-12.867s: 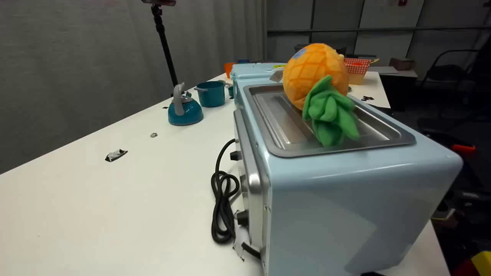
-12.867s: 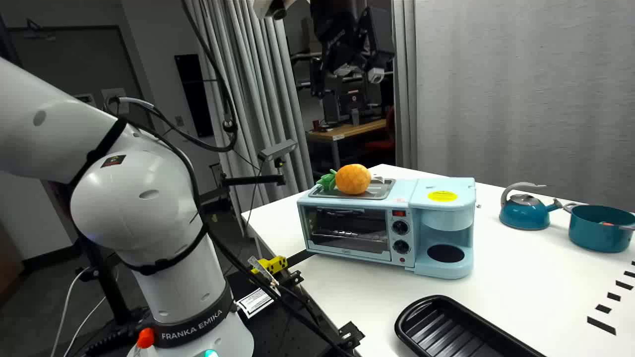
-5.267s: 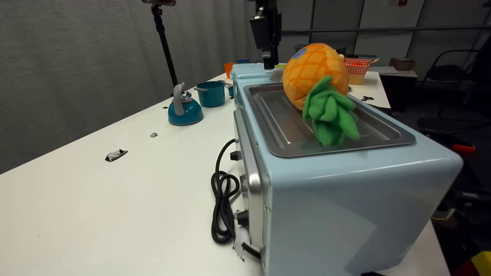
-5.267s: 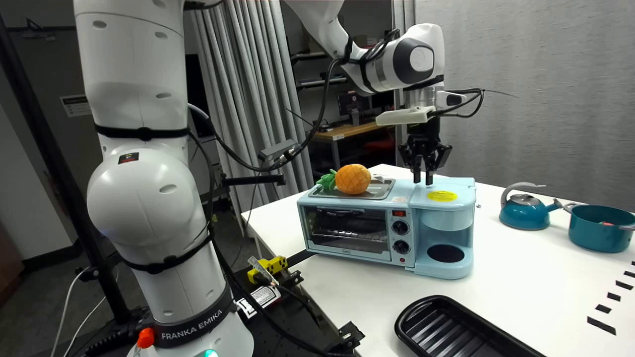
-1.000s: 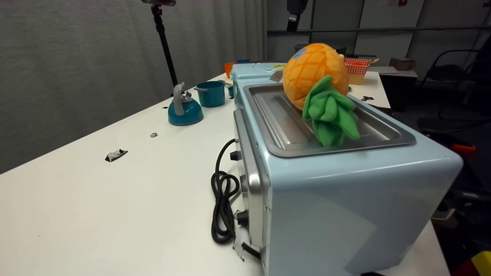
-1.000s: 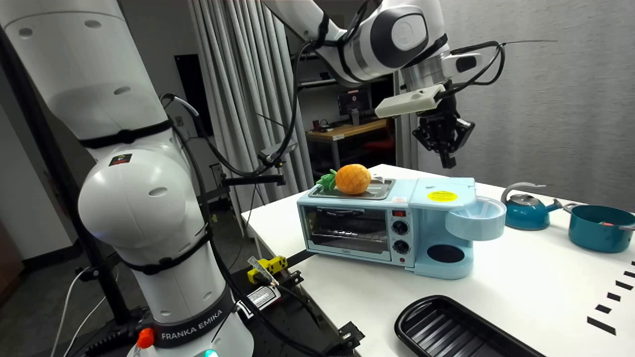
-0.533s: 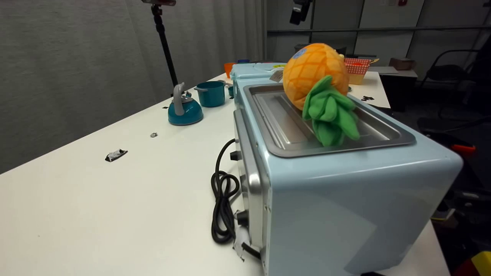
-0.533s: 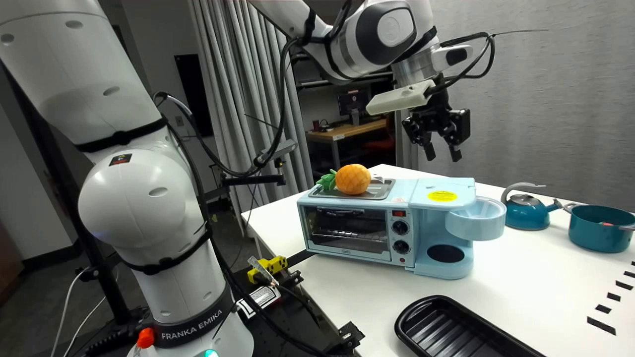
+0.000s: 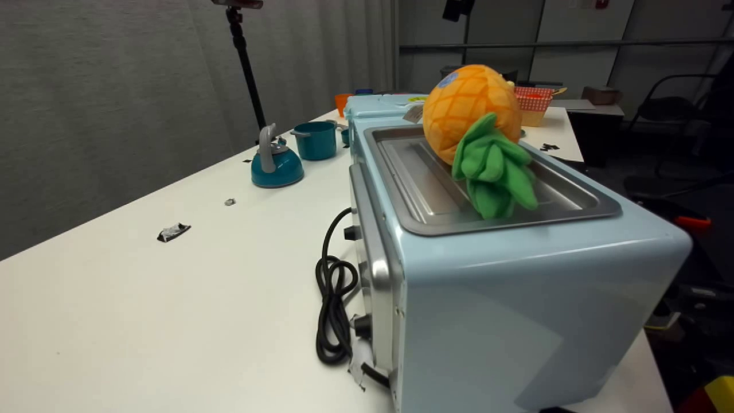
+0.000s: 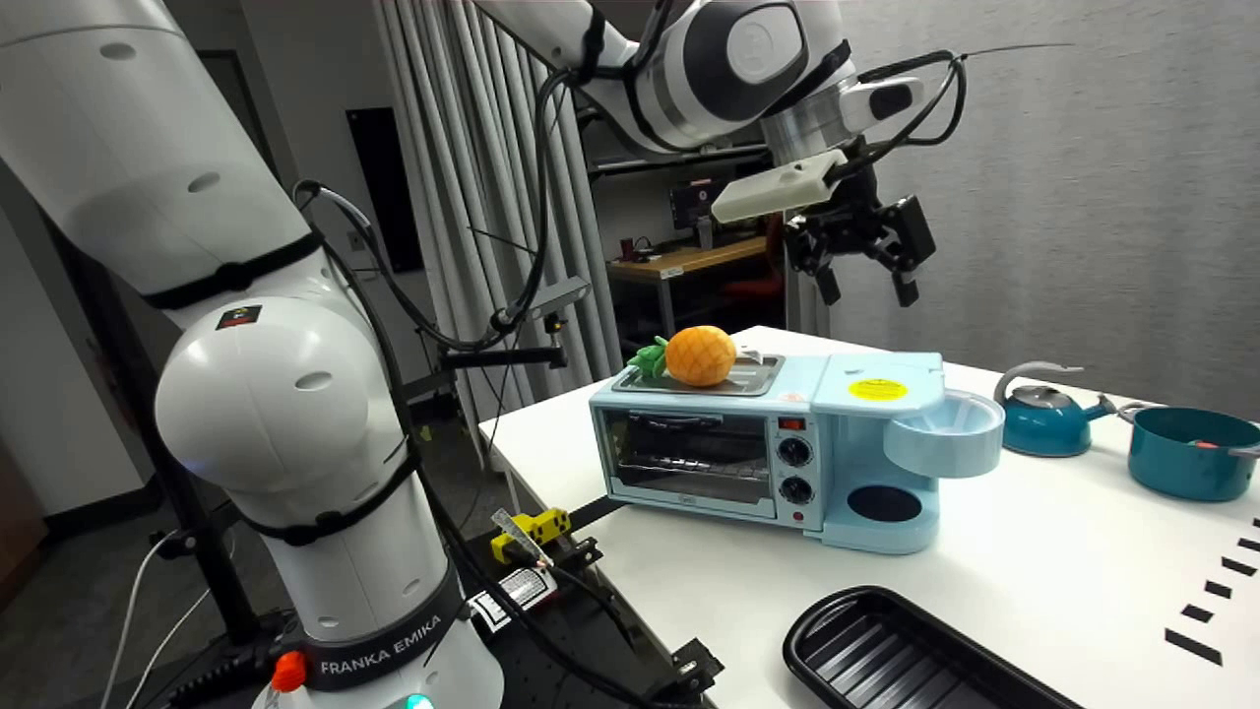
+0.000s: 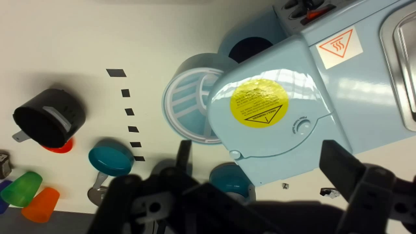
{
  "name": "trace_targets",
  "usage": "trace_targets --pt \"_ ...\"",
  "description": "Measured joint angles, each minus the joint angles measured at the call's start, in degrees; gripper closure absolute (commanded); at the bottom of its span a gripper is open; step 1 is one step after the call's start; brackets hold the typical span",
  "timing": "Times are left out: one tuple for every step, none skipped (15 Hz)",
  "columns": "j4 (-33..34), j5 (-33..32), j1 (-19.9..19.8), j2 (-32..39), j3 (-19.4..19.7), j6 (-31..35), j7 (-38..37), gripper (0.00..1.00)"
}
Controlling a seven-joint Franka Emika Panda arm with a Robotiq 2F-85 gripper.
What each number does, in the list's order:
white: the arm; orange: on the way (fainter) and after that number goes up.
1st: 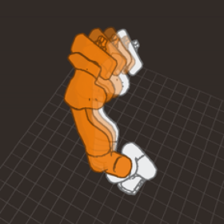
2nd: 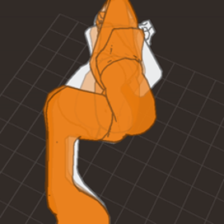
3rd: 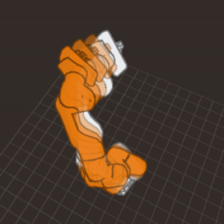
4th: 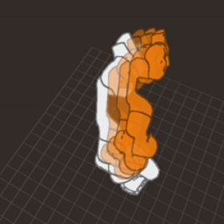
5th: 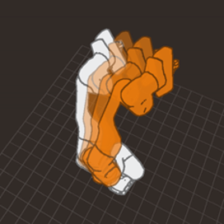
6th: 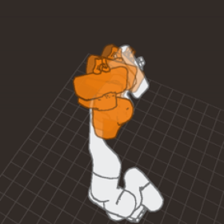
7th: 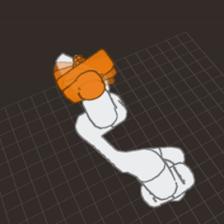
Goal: Push the button to open the chamber of the breakfast maker
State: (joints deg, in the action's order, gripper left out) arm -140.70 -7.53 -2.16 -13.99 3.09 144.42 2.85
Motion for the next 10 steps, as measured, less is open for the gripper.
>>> trace_targets --pt "-0.36 0.05 0.0 -0.45 0.0 0.0 0.0 0.0" --pt "-0.69 0.05 0.0 -0.84 0.0 0.0 0.0 0.0" --pt "-0.89 0.05 0.0 -1.13 0.0 0.0 0.0 0.0" --pt "-0.95 0.05 0.0 -1.28 0.0 0.0 0.0 0.0" --pt "-0.97 0.05 0.0 -1.34 0.0 0.0 0.0 0.0" --pt "-0.99 0.05 0.0 -1.37 0.0 0.0 0.0 0.0" --pt "-1.0 0.05 0.0 -1.38 0.0 0.0 0.0 0.0" --pt "-1.02 0.05 0.0 -1.38 0.0 0.0 0.0 0.0" --pt "-1.04 0.05 0.0 -1.38 0.0 0.0 0.0 0.0" --pt "-1.05 0.05 0.0 -1.39 0.0 0.0 0.0 0.0"
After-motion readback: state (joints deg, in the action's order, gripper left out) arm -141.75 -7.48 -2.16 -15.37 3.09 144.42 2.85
